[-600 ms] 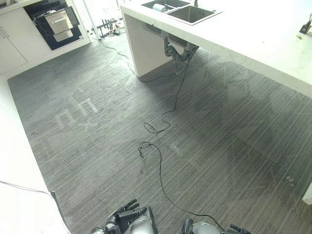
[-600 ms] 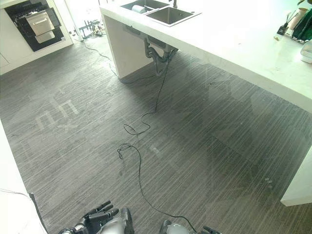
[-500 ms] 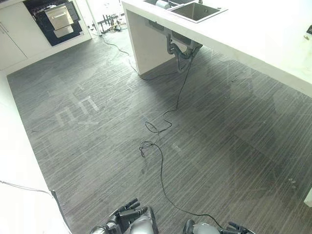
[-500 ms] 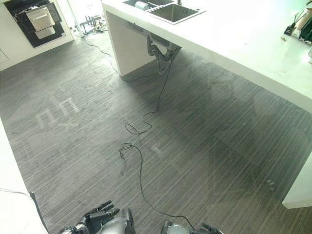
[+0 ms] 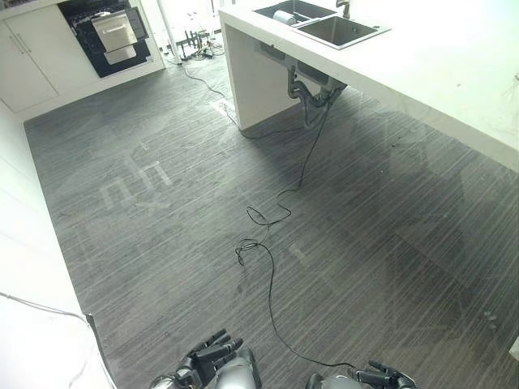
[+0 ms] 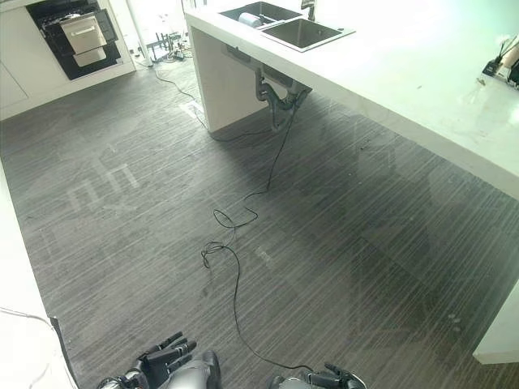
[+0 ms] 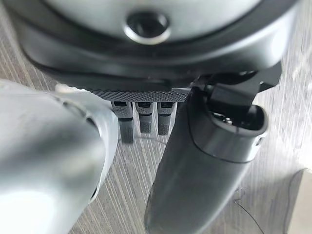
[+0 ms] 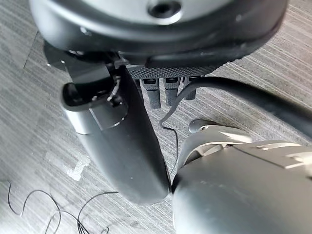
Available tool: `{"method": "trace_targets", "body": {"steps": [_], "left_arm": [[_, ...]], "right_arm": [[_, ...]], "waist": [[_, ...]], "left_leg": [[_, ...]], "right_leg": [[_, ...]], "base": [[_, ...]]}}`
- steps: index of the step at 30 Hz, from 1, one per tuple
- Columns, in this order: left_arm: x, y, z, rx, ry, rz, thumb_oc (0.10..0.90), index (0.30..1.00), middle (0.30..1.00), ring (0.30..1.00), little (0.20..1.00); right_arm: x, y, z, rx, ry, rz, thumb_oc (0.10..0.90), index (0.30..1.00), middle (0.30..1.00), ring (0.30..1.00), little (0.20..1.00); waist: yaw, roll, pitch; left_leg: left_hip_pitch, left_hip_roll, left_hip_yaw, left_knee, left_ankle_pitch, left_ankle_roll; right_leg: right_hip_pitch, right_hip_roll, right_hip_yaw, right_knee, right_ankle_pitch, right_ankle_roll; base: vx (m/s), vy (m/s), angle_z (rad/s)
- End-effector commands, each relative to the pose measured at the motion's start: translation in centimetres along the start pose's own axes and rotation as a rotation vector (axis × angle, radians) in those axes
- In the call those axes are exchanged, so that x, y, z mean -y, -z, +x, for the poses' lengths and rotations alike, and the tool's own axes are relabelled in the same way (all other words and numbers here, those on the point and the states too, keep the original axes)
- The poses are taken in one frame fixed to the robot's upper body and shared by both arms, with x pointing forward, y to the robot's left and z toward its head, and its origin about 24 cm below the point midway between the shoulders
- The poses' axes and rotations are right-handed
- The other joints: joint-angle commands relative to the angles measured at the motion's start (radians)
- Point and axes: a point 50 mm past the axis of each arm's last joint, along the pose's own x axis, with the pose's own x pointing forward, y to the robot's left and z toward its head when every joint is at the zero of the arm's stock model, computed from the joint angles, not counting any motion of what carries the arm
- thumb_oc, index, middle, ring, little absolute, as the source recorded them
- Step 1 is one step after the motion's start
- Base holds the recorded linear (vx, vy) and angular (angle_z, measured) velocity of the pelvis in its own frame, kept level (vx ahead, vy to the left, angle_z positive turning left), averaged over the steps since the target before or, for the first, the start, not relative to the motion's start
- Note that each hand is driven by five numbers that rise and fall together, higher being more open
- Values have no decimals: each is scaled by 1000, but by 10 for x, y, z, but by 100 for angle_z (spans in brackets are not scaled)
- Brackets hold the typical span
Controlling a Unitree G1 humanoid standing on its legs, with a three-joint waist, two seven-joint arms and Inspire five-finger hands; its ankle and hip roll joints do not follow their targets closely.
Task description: Place the dishes in the dishwasher.
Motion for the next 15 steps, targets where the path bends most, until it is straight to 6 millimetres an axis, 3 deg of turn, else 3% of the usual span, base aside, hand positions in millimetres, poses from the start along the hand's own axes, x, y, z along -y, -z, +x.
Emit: {"method": "trace_targets", "body": {"steps": [1,6,10,13,15], "left_arm": [[2,60,-9,-240,15,55,800,900,900,900,900],[5,36,-2,-72,-64,160,800,900,900,900,900],[10,8,1,120,-118,253,800,900,900,900,900],[13,-3,2,185,-133,305,800,900,900,900,900],[18,-12,2,229,-150,439,800,900,900,900,900]], "right_arm": [[11,-5,-3,27,15,-17,800,900,900,900,900],[12,-8,-3,70,8,20,800,900,900,900,900],[5,-39,-5,269,-63,-1,800,900,900,900,900],[3,-49,-6,332,-81,-13,800,900,900,900,900],[0,-57,-8,381,-104,-15,800,900,900,900,900]], "waist": [[-3,19,-26],[-1,23,-20],[-8,28,-22],[-10,30,-23],[-10,30,-23]], "left_leg": [[-88,-2,13,-44,-63,-61],[-88,-3,13,-44,-55,-64],[-83,-1,19,-44,-52,-66],[-82,-1,23,-44,-51,-66],[-79,-1,25,-44,-51,-66]], "right_leg": [[84,28,98,-40,-127,63],[89,28,94,-40,-124,62],[94,29,102,-40,-127,63],[97,29,104,-40,-129,63],[102,30,105,-40,-130,62]], "base": [[0,0,0],[0,0,0],[0,0,0],[0,0,0],[16,8,0]]}}
